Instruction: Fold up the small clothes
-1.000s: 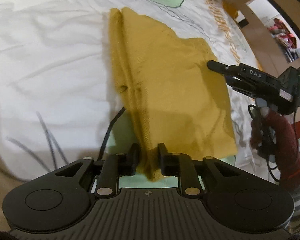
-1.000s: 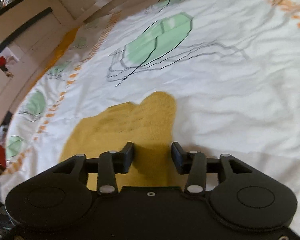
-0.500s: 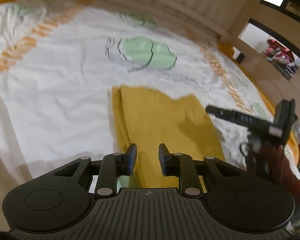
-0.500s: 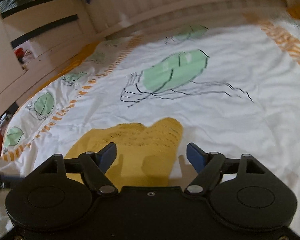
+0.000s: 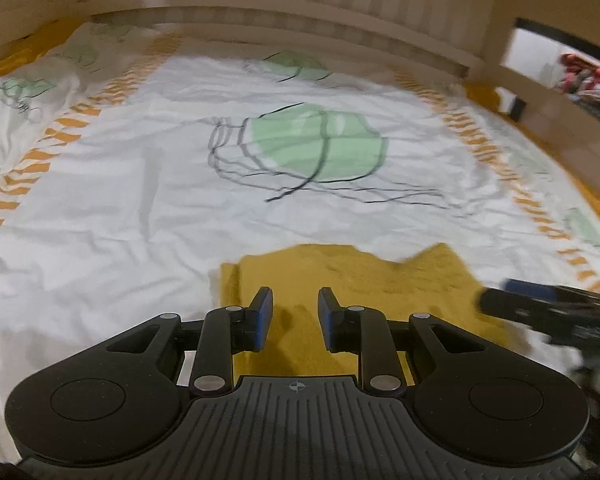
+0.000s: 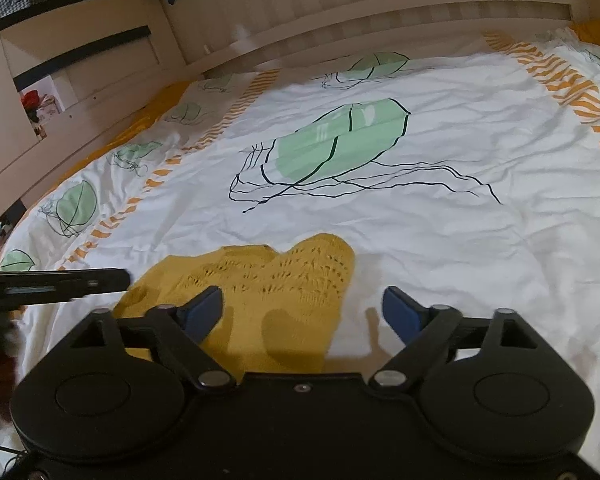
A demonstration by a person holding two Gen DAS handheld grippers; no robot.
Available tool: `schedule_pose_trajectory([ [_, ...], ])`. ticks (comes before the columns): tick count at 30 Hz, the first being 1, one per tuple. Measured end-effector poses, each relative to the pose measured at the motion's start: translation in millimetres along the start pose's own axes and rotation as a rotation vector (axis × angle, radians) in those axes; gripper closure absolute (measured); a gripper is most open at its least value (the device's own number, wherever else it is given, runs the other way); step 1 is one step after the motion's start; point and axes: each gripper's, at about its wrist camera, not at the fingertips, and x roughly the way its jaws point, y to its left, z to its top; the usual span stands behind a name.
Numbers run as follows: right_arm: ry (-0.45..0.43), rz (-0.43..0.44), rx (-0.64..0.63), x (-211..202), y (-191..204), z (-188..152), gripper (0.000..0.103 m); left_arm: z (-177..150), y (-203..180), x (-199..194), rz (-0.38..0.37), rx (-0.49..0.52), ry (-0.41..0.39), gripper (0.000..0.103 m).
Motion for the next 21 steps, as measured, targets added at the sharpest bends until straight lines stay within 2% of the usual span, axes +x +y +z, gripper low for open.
schedule_pose_trajectory([
  [4,0.010,-0.032,0.034,13,-6,6,0.012,-1,12,21,0.062,-0.053,0.015,0.079],
  [7,0.068,-0.127,0.025,31,-11,9,0.012,-8,22,32,0.111,-0.082,0.046,0.078],
  [9,0.114,-0.192,0.017,45,-18,5,0.011,-17,30,33,0.094,-0.123,0.053,0.076],
  [13,0.113,-0.227,-0.036,54,-14,1,0.004,-27,31,27,0.091,-0.111,0.018,0.076],
  [21,0.101,-0.239,-0.050,58,-13,2,0.001,-28,32,26,0.100,-0.116,0.014,0.072],
])
